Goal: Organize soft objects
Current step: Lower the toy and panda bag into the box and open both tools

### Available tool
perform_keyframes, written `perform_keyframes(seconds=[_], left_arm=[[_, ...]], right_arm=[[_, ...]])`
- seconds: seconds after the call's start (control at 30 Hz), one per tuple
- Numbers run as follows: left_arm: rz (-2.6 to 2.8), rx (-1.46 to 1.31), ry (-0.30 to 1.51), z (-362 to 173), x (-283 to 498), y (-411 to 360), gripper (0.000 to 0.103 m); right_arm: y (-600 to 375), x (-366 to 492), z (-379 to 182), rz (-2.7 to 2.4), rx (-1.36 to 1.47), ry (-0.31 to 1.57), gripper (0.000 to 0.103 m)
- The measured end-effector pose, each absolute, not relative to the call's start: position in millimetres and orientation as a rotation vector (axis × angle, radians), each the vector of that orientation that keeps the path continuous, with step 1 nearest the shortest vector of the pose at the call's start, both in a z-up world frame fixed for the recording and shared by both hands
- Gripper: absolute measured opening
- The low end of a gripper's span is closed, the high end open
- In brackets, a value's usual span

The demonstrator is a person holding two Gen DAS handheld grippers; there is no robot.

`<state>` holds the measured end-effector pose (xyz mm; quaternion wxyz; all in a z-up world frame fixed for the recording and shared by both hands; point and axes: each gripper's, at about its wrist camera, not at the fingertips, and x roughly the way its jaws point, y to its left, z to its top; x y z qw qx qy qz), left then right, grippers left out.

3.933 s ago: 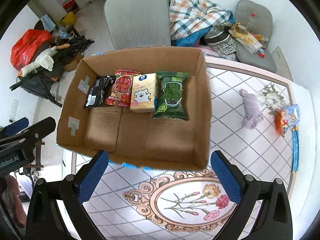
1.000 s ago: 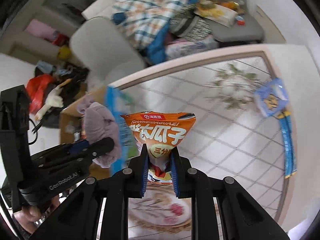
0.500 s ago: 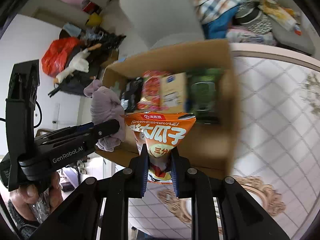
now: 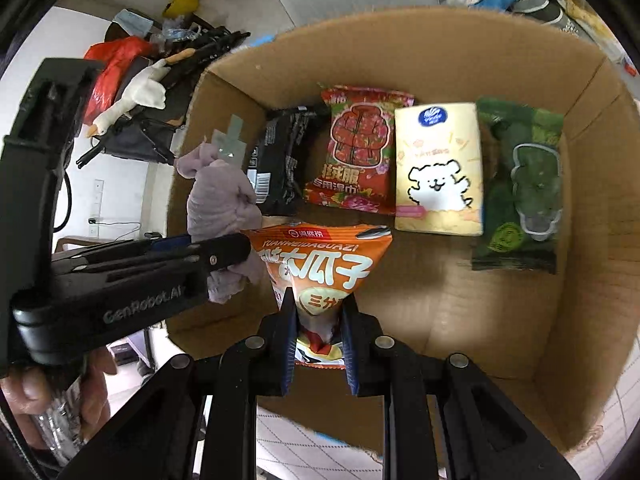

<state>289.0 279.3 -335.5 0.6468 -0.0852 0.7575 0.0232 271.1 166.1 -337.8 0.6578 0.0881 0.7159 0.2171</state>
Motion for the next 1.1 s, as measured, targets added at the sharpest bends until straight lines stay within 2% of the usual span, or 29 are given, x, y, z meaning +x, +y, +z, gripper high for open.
perform_keyframes(seconds=[0.03, 0.1, 0.17, 0.2, 0.4, 0.47, 0.57, 0.73, 1.1], left_arm=[[0.057, -0.199, 1.730, -337, 289, 280, 0.035], [0.067, -0.218, 1.730, -338, 289, 281, 0.045], [0.074, -0.249, 1.722, -337, 289, 284, 0.055], [0.079, -0.252, 1.718, -335, 288, 285, 0.064], [0.093, -0.227, 1.670, -319, 282, 280, 0.091], [0.105, -0.204, 1.645, -316, 277, 278, 0.097], [0.125, -0.183, 1.603, -306, 267, 276, 0.098], [0.144, -0.174, 1.554, -293, 250, 272, 0.098], [0.169, -0.177, 1.426, -251, 205, 256, 0.099]], right_arm=[[165, 273, -343, 0.489, 0.215, 1.632, 0.024], [163, 275, -350, 0.482, 0.219, 1.646, 0.037], [159, 276, -353, 0.473, 0.218, 1.656, 0.061], [159, 276, -354, 0.476, 0.218, 1.658, 0.062], [150, 275, -347, 0.434, 0.157, 1.648, 0.066], [148, 273, -342, 0.421, 0.132, 1.634, 0.076], [143, 268, -330, 0.387, 0.067, 1.604, 0.090], [134, 260, -313, 0.312, -0.031, 1.548, 0.102], [110, 224, -265, 0.249, -0.108, 1.439, 0.103]])
